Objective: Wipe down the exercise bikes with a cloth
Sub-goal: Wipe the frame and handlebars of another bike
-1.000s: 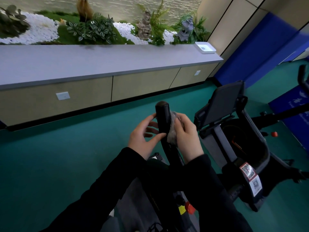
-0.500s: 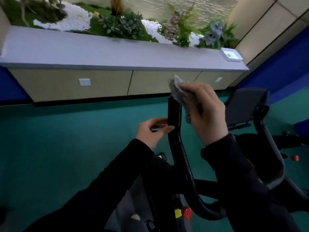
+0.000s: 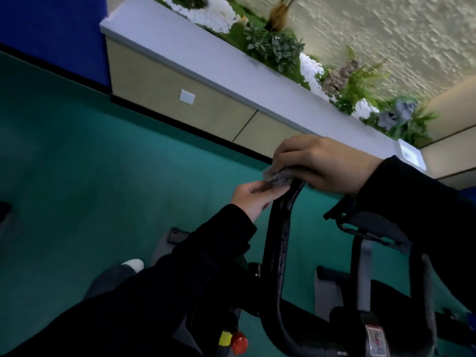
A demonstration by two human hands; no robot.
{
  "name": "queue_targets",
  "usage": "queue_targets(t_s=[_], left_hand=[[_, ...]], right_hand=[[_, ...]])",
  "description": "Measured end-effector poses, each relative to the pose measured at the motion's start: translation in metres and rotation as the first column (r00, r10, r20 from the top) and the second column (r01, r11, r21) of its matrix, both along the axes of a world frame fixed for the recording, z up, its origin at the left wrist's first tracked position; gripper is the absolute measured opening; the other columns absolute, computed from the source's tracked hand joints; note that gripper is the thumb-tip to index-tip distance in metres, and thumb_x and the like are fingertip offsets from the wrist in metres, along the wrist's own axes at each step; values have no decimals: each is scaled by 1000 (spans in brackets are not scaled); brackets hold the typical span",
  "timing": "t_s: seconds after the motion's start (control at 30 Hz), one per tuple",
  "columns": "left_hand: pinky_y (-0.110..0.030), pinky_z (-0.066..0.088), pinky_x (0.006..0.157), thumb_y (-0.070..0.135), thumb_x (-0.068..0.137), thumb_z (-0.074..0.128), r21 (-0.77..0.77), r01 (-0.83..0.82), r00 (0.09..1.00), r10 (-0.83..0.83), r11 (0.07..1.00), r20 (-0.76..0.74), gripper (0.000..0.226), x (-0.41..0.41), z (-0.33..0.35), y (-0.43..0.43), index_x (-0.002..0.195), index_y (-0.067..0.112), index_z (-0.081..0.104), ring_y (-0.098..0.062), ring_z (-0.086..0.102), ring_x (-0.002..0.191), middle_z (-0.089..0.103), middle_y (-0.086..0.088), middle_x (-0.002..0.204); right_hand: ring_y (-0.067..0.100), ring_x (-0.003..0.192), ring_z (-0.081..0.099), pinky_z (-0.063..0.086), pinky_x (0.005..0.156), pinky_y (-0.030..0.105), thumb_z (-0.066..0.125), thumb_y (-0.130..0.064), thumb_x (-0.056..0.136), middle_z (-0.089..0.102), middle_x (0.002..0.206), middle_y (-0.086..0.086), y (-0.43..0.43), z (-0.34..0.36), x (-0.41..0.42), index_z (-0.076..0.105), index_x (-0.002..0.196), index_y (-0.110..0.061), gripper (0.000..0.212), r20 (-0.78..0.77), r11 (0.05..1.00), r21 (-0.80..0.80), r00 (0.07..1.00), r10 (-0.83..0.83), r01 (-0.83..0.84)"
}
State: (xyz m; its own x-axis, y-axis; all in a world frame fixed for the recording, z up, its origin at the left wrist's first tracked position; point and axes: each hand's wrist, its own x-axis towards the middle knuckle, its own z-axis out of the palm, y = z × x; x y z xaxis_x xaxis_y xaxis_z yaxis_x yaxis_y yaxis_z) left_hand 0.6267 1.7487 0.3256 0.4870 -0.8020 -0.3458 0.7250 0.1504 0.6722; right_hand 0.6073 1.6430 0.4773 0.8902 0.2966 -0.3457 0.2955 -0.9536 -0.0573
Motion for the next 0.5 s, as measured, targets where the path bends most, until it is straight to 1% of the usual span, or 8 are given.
queue_targets(t_s=[0.07, 0.13, 0.2, 0.27, 0.33, 0.37, 0.43, 0.5], left_hand=[[-31, 32, 68, 20, 65, 78, -30, -32, 998, 30, 999, -63, 4, -4, 2, 2, 65, 23, 76, -24, 41, 80, 55, -13, 84], [-27, 39, 68, 26, 58, 80, -44, -50, 996, 47, 998, -73, 14, -7, -3, 2, 70, 21, 76, -22, 52, 76, 67, -5, 75], [-22, 43, 65, 17, 68, 78, -45, -63, 996, 61, 997, -58, 7, -7, -4, 1, 73, 19, 74, -16, 57, 70, 70, 4, 69], [-17, 41, 59, 9, 76, 73, -58, -76, 997, 75, 995, -27, 8, -9, -5, -1, 73, 16, 72, -9, 56, 62, 67, 8, 63], [-10, 40, 52, 5, 79, 69, -77, -96, 995, 96, 992, -12, 8, -10, -3, -1, 76, 12, 69, -1, 56, 54, 66, 10, 59], [-9, 41, 52, 4, 80, 69, -79, -104, 995, 103, 991, -13, 6, -10, -3, 0, 79, 10, 69, 0, 57, 54, 66, 10, 59], [-8, 43, 54, 5, 79, 69, -82, -107, 994, 106, 991, -17, 7, -11, -2, 1, 85, 8, 69, 1, 61, 57, 69, 9, 63], [-7, 42, 53, 3, 80, 68, -88, -106, 994, 105, 990, -14, 6, -11, 0, 2, 85, 7, 68, 2, 60, 55, 68, 10, 61]], right_hand=[[29, 92, 60, 48, 82, 35, 49, -19, 96, 61, 105, 11, -5, 5, 6, 67, 108, -8, 25, 12, 1000, -5, 1000, -19, 19], [30, 91, 61, 49, 81, 38, 51, -18, 95, 61, 104, 12, -7, 6, 11, 67, 105, -7, 21, 52, 998, -24, 997, -60, 61], [31, 90, 60, 49, 80, 42, 52, -15, 94, 60, 104, 10, -4, 1, 10, 66, 104, -9, 18, 58, 996, -59, 996, -61, 64], [30, 91, 60, 49, 80, 43, 53, -15, 93, 60, 105, 9, 1, -3, 8, 66, 104, -12, 18, -1, 996, -85, 1000, -18, 18], [28, 90, 60, 49, 81, 42, 53, -17, 94, 60, 105, 8, 2, 1, 12, 67, 105, -13, 18, -60, 995, -98, 998, -23, 17], [28, 90, 60, 49, 82, 41, 53, -19, 94, 61, 104, 8, 0, 5, 16, 67, 105, -13, 18, -54, 994, -101, 997, -47, 41], [30, 89, 60, 48, 82, 42, 53, -19, 93, 62, 100, 10, -3, 9, 22, 67, 103, -11, 18, 14, 989, -104, 994, -107, 108], [29, 88, 60, 48, 82, 42, 54, -18, 92, 62, 100, 9, -2, 5, 20, 67, 101, -11, 17, 46, 986, -114, 992, -114, 119]])
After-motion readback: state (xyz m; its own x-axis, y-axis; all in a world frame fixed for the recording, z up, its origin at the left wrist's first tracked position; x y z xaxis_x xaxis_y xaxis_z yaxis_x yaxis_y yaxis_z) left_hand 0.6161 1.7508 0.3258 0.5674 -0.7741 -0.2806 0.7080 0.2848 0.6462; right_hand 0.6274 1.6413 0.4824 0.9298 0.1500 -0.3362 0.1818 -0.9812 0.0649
